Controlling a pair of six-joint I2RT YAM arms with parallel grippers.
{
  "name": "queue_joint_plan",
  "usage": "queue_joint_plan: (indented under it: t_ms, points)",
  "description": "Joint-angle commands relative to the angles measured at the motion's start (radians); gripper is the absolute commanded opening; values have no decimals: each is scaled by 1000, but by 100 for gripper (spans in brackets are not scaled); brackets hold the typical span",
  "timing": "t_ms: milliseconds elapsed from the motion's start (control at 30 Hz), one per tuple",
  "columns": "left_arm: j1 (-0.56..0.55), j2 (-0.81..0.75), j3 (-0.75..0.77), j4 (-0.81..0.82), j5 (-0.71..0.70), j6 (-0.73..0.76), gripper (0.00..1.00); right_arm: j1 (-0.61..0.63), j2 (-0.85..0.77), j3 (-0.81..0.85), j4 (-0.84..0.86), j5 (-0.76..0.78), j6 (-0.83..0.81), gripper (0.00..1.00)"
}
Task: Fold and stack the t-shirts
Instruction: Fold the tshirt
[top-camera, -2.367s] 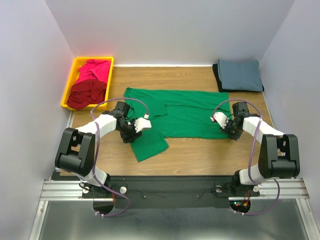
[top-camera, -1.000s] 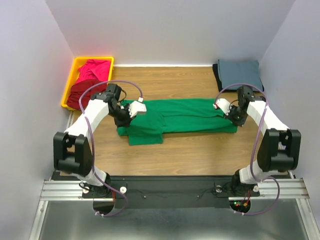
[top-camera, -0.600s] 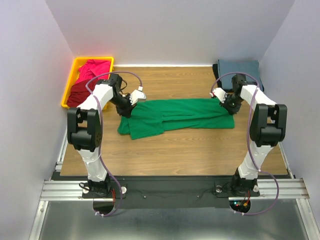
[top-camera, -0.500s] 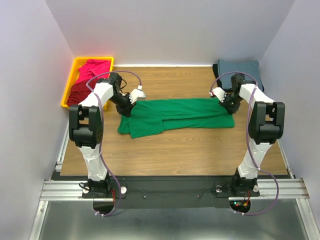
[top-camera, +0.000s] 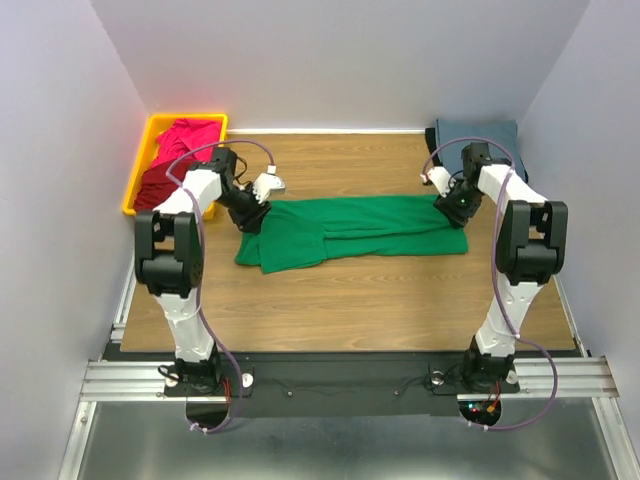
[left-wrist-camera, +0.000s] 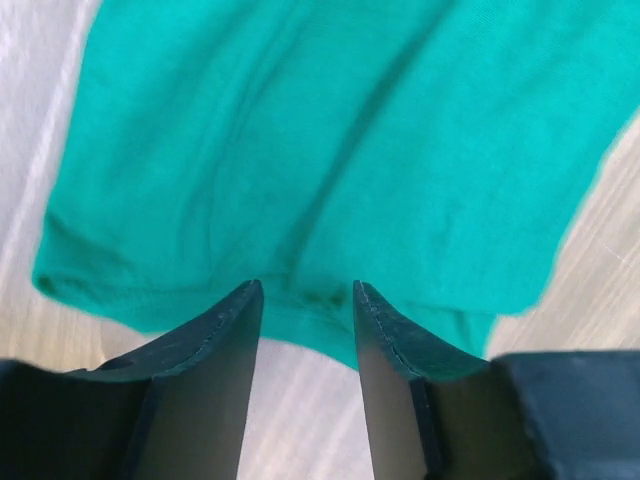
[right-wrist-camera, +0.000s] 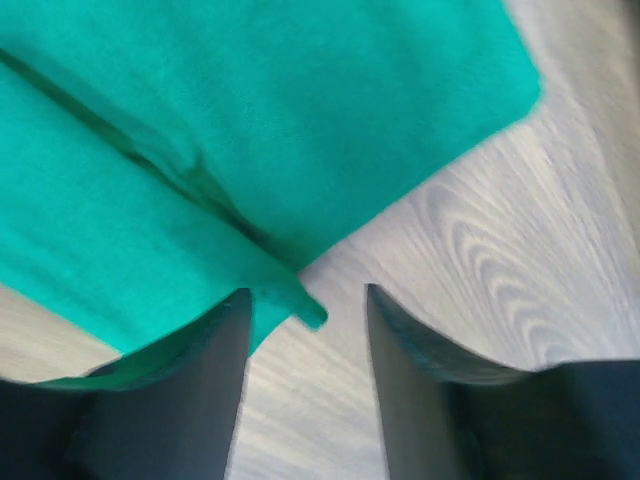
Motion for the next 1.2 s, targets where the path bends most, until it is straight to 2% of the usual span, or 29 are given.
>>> queue_joint_plan:
  t_ms: [0,67,233,567,633,733,767,833,867,900,1033,1167]
  points:
    - [8,-240,-125,87,36,-101,55,7,-163,40,28,-64,140,57]
    - [8,-314,-223,136,24,-144,55,10,-194,10,28,-81,189,56]
    - [9,-358,-376,240,-53,-253,52,11,-235,-102,27,-84,244,45]
    - [18,-259,-442,297,-96,-300,55,14,-191,-266,70,-82,235,51]
    - [20,-236,-452,306,-105,-303,51,14,-165,-283,93,-56,229,51]
    - [18,-210,-453,285,-112,-293,32,14,-146,-326,125,-13,215,50]
    - [20,-205,-456,274,-110,-284,22,14,-145,-339,146,20,200,47]
    - [20,-203,-465,237,-112,-261,13,14,-152,-375,166,45,180,38]
    - [20,-205,-472,226,-116,-253,5,14,-159,-389,168,59,172,30]
    - [18,-211,-479,207,-121,-250,2,14,-178,-400,168,62,166,17]
    - [20,-266,-528,145,-112,-213,0,14,-261,-472,166,97,111,4]
    - [20,-328,-576,84,-95,-196,0,14,-378,-604,145,134,45,2]
